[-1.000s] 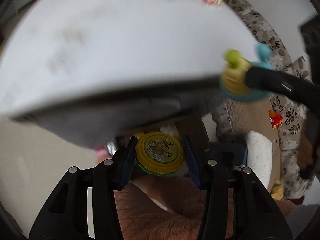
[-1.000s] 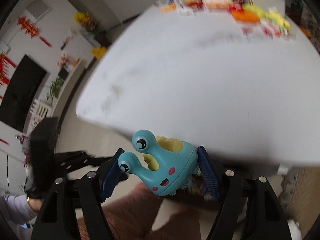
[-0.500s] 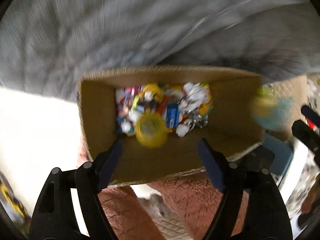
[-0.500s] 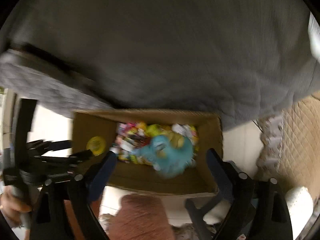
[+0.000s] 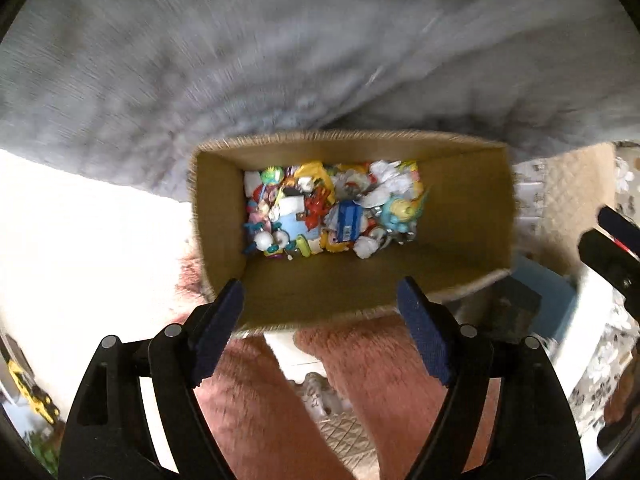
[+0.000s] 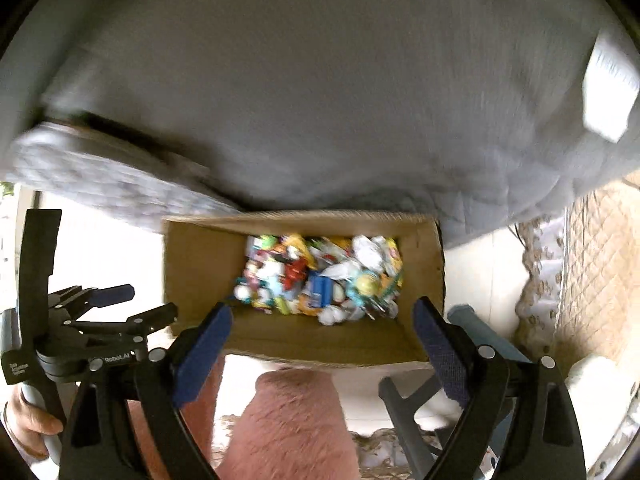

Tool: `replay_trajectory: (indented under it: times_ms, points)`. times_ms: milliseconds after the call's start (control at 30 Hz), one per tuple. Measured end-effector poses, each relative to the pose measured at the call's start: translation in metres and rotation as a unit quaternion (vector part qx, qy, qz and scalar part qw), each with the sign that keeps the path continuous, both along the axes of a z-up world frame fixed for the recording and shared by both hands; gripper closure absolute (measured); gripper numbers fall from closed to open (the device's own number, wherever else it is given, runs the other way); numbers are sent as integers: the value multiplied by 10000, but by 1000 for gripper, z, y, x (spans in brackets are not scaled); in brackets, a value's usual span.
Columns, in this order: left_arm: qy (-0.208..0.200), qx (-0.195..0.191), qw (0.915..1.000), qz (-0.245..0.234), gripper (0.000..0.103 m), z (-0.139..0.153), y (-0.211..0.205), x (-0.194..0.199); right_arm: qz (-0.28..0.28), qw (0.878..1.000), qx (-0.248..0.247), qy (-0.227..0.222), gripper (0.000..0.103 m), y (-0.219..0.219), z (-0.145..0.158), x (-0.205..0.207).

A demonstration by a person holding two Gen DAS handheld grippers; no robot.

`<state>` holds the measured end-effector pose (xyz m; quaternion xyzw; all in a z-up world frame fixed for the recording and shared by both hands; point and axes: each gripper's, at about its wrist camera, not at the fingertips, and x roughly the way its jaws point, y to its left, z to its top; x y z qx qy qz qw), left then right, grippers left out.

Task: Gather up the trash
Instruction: 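Move both open grippers back over the table toward the remaining items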

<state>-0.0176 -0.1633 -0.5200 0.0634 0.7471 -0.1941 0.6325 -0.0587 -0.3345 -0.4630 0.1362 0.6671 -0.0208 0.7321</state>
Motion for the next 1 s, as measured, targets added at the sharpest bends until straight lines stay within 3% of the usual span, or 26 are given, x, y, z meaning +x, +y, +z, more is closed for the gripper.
replay_trajectory:
  times_ms: [200,267,300,433,500,700,867,933,1000]
  points:
    - [-441,-767,9952,-407,26,149,36,3,440,9905,891,-951,11,25,140,10]
    - [-938,-920,9903,-462,15,201,51,14,543,9821,1016,-1488,5,34,186,24]
    - [-1167,-944,9878,-417,13,218,58,20,591,9758,935,-1888,5,40,213,42]
    - [-1632,-1067,9807,-111,13,259,79,62,491,9623,670,-2589,5,53,252,127]
    - [-1722,-1108,9788,33,13,267,89,88,418,9590,499,-2760,5,61,256,194]
    - [-1586,-1176,9797,347,13,263,129,156,-46,9680,-175,-2504,6,53,229,409]
    - [-1547,-1080,9813,369,13,261,157,198,-120,9754,-1012,-1952,11,53,191,521]
    - [-1548,-1024,9821,330,13,262,164,213,-72,9787,-1052,-1764,35,53,176,542]
    - [-1546,-1029,9822,300,13,260,169,235,-24,9788,-1068,-1749,65,55,173,549]
